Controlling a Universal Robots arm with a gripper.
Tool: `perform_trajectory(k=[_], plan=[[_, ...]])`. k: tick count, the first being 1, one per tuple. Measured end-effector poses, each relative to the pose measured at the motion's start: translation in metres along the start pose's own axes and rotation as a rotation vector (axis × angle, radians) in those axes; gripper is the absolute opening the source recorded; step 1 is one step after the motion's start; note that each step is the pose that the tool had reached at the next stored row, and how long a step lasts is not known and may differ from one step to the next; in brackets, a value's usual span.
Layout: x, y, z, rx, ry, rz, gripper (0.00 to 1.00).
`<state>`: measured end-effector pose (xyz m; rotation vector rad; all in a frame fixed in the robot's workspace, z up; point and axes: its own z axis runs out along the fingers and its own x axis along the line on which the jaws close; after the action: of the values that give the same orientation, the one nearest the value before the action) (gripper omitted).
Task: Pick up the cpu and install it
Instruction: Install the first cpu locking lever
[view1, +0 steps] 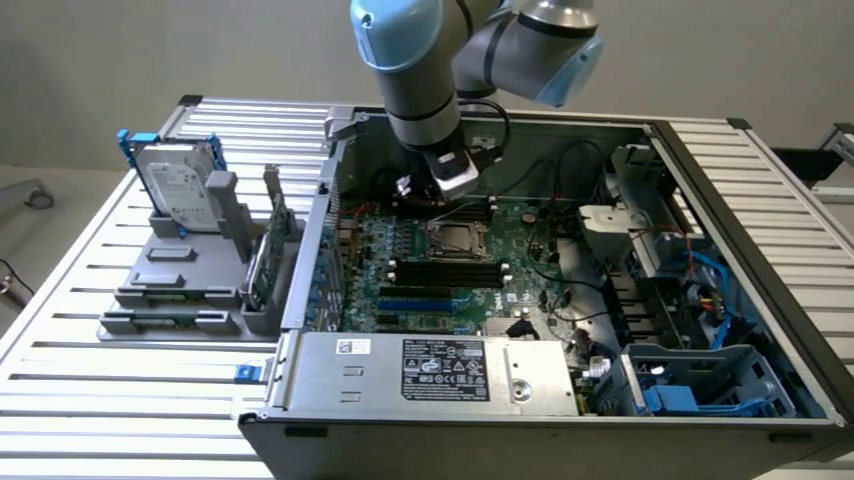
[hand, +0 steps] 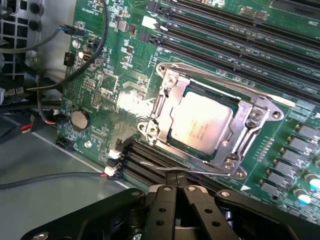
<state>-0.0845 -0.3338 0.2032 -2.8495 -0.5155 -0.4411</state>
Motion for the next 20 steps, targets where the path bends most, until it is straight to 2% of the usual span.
perform_trajectory(k=[4, 12, 14, 20], plan=[[-0.004, -0.0029, -0.0024, 0.0018, -0.0027, -0.002, 0.11], [-0.002, -0.0096, -0.0103, 0.0127, -0.0141, -0.036, 0.11], [-0.004, -0.0109, -0.0123, 0.0131, -0.0172, -0.043, 0.11], [-0.012, -0.0139, -0.0148, 0.0144, -0.0217, -0.060, 0.11]])
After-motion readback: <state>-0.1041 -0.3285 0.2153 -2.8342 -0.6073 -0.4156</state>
